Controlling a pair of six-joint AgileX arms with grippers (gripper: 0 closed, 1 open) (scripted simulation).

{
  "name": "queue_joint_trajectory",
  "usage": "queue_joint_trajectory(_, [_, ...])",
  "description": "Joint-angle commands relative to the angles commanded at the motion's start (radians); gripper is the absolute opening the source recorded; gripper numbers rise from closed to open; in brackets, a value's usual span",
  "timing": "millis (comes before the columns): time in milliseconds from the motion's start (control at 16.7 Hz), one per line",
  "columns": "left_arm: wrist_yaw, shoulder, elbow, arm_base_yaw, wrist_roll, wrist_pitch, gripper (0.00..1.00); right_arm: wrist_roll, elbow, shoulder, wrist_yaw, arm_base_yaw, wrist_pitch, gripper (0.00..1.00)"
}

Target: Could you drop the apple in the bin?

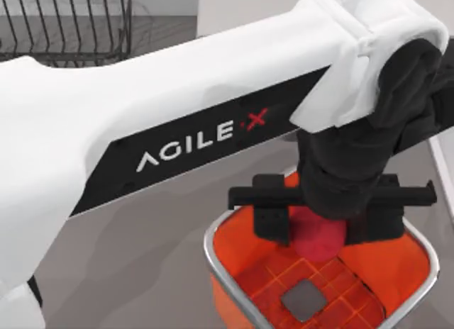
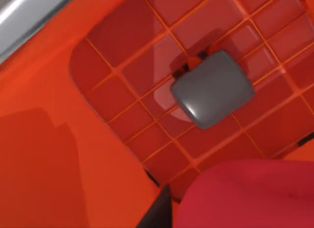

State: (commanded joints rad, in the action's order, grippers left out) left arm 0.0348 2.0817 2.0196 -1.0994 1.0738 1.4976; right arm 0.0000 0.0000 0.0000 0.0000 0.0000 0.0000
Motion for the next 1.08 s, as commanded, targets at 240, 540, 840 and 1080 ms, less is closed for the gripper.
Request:
queue_joint_trajectory(240, [-0.013, -0.002, -0.112, -0.006, -0.004, -0.107, 0.0, 0.0, 0.0, 0.0, 0.0, 0.0, 0.0, 1.0])
queue_joint_trajectory(540, [-0.017, -0.003, -0.284, -0.008, 0.001, -0.277, 0.0, 0.0, 0.0, 0.0, 0.0, 0.0, 0.0, 1.0])
queue_joint_trajectory(840, [-0.016, -0.004, -0.29, -0.008, 0.002, -0.282, 0.08, 0.0, 0.0, 0.0, 0.0, 0.0, 0.0, 1.0])
queue_joint_trajectory(1080, [-0.016, -0.004, -0.29, -0.008, 0.002, -0.282, 0.38, 0.0, 0.0, 0.0, 0.0, 0.0, 0.0, 1.0])
